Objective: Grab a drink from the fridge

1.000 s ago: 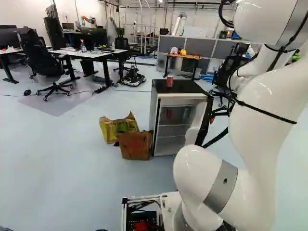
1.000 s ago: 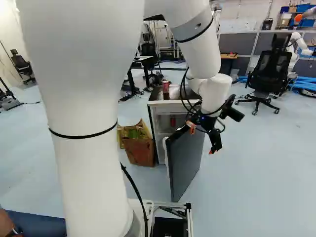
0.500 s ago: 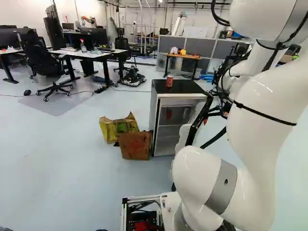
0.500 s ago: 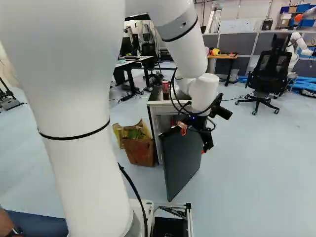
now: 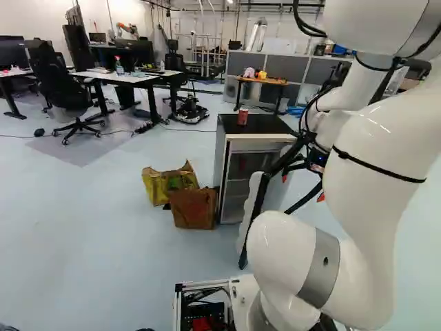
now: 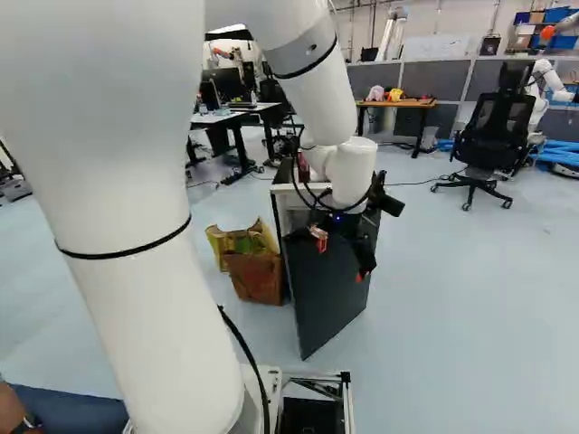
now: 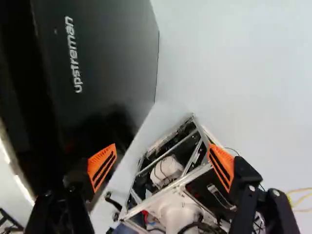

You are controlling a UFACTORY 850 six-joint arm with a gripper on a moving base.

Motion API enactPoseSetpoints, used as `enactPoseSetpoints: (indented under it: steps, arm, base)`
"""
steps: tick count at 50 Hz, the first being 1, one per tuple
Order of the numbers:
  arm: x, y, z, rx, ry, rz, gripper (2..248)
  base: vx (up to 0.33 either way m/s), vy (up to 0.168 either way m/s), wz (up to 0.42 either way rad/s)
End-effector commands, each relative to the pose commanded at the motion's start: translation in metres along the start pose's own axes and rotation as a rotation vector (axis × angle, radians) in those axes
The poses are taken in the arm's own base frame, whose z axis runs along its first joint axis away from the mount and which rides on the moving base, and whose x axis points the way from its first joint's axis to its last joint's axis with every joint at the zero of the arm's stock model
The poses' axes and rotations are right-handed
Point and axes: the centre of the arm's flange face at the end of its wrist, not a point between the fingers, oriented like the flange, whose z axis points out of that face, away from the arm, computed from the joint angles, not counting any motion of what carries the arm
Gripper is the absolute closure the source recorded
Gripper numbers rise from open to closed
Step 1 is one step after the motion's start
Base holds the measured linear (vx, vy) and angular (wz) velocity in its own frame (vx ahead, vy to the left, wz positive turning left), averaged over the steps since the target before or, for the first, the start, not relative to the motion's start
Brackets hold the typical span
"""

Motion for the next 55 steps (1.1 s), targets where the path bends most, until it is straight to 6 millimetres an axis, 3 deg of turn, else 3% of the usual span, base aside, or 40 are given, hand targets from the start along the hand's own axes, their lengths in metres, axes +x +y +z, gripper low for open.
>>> enactPoseSetpoints:
  steps: [55]
  arm:
    - [-0.048,-0.074,0.005,-0.014,0.114,-0.265,3]
  base:
    - [0.0,0.0,0.0]
